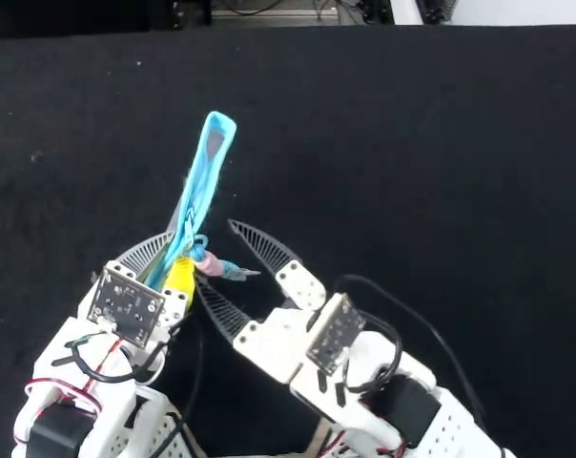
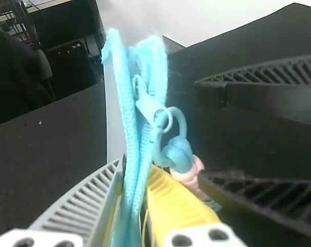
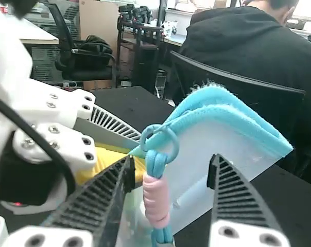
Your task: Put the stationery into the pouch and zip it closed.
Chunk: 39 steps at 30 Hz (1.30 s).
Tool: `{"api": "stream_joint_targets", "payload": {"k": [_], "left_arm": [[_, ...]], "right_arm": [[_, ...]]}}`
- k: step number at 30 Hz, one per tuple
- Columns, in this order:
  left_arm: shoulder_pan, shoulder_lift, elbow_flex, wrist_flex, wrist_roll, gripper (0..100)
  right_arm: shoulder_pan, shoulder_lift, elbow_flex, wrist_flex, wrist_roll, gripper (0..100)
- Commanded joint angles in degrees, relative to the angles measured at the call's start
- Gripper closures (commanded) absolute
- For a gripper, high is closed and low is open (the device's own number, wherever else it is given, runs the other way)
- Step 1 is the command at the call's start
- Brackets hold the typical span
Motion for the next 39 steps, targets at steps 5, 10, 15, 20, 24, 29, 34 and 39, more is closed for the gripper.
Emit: {"api": "stream_joint_targets", "payload": {"k": [5, 10, 15, 20, 24, 29, 34, 39], "left_arm": [[6.7, 1.1, 3.3, 0.7, 0.8, 97], [6.6, 1.1, 3.9, 0.7, 0.8, 97], [6.7, 1.1, 4.0, 0.7, 0.8, 97], [6.7, 1.1, 4.0, 0.7, 0.8, 97], [6.6, 1.1, 4.0, 0.7, 0.8, 97], [6.6, 1.1, 4.0, 0.7, 0.8, 97], [6.6, 1.1, 4.0, 0.7, 0.8, 97], [6.6, 1.1, 4.1, 0.7, 0.8, 97]], "right_arm": [[-0.6, -0.1, 1.6, -3.1, -0.3, 76.6], [-0.6, -0.2, 1.5, -3.1, -0.2, 76.6], [-0.6, -0.2, 1.7, -3.1, -0.2, 79.4], [-0.5, -0.2, 1.7, -3.1, -0.2, 99.3], [-0.4, -0.7, 1.5, -2.9, -0.1, 98.8], [5.5, -0.7, 0.3, -2.9, -0.3, 98.8], [8.8, -0.7, -0.4, -2.8, -0.4, 98.8], [11.5, -0.8, -0.8, -2.8, -0.4, 98.8]]}}
